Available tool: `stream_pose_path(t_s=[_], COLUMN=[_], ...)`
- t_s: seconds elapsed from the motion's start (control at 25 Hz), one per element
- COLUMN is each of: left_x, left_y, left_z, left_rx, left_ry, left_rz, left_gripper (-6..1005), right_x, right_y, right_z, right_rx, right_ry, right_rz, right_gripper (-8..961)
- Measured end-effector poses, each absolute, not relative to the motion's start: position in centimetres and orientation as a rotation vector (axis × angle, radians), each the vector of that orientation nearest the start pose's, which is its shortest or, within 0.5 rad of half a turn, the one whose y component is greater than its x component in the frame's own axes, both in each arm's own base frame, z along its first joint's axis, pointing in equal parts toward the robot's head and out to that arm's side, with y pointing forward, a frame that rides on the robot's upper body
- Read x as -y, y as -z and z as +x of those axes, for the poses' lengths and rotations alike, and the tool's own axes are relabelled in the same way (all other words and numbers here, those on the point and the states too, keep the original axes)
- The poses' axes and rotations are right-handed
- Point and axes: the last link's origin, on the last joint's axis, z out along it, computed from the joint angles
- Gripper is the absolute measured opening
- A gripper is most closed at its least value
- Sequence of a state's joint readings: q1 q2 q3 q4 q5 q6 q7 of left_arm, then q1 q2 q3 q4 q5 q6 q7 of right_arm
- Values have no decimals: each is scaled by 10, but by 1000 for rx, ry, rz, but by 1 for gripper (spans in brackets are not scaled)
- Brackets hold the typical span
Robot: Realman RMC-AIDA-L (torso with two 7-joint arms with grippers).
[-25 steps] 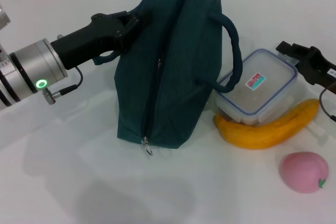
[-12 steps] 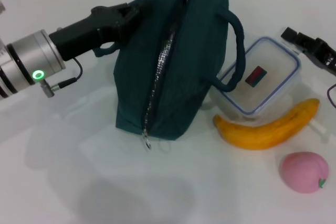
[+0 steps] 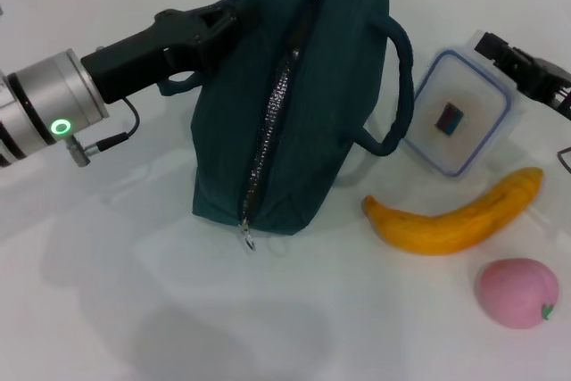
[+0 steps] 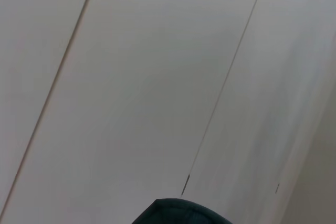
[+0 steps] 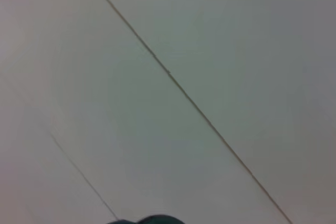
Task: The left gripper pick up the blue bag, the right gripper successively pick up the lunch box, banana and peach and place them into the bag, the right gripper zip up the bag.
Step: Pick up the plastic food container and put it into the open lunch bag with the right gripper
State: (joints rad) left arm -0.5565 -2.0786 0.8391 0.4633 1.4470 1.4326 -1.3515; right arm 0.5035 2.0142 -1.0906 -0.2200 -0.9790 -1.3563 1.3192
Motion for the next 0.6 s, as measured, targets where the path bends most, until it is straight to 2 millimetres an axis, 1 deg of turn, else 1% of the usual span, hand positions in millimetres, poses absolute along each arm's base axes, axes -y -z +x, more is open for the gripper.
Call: stream_pose_path(t_s=[0.16,0.44,0.6], left_x=[-357,-357,-357], left_y=[5,5,6], left_z=[-230,-230,-230], left_rx=[757,757,757], left_ry=[1195,1192,1188], left_rz=[-2383,-2384,-2387], left_gripper=[41,40,40], right_x=[-343,-347,-356], right_y=[-6,-27,-42], right_z=[275,264,245], right_rx=[-1010,-898,-782], right_ry=[-1348,-1448,-1535], right_rz=[-2048,-2021,-2023], right_gripper=[95,95,94])
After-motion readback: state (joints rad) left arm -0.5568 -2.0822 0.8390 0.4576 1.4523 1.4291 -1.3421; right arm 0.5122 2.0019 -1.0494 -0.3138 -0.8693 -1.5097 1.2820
